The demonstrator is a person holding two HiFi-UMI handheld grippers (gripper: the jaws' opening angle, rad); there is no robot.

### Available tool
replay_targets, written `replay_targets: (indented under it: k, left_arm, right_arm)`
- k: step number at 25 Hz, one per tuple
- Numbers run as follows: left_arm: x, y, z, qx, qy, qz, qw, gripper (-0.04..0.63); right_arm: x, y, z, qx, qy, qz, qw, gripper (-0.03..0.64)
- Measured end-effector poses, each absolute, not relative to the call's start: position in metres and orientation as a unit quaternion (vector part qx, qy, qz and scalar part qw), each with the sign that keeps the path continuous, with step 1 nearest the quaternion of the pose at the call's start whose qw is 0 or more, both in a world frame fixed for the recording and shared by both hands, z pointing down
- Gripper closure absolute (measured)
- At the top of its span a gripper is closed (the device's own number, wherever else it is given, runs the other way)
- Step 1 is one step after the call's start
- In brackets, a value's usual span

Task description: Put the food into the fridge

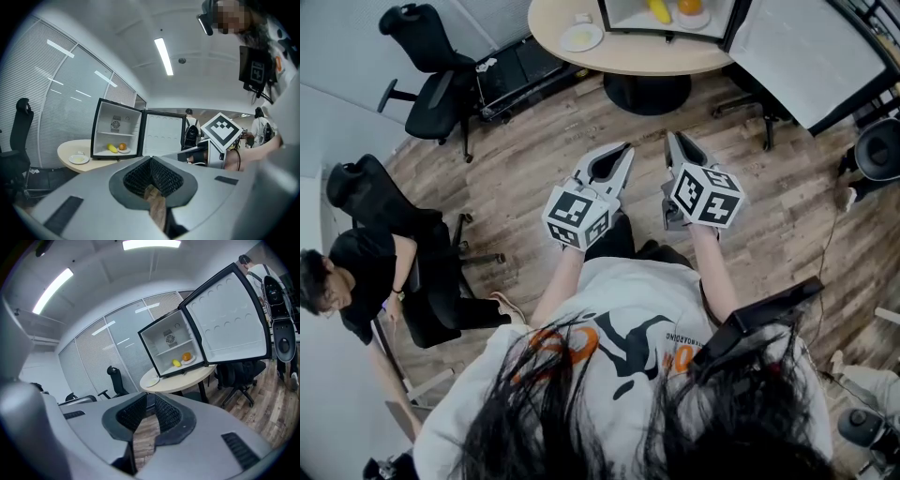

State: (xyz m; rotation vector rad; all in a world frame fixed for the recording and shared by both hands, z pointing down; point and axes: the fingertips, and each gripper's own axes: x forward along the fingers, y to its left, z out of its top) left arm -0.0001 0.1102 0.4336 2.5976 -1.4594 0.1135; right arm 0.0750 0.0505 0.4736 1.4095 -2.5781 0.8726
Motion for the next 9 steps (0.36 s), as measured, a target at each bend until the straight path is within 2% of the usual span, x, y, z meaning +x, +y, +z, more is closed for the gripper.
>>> replay_targets:
  k: [9]
  left_arm:
    - [-0.014, 0.107, 0.43, 0.858, -0.506, 0.035, 0.074, 0.584]
  right_arm:
    - [0.071, 0.047, 0.474, 0.455, -0.845, 0.279, 0.043, 0.554]
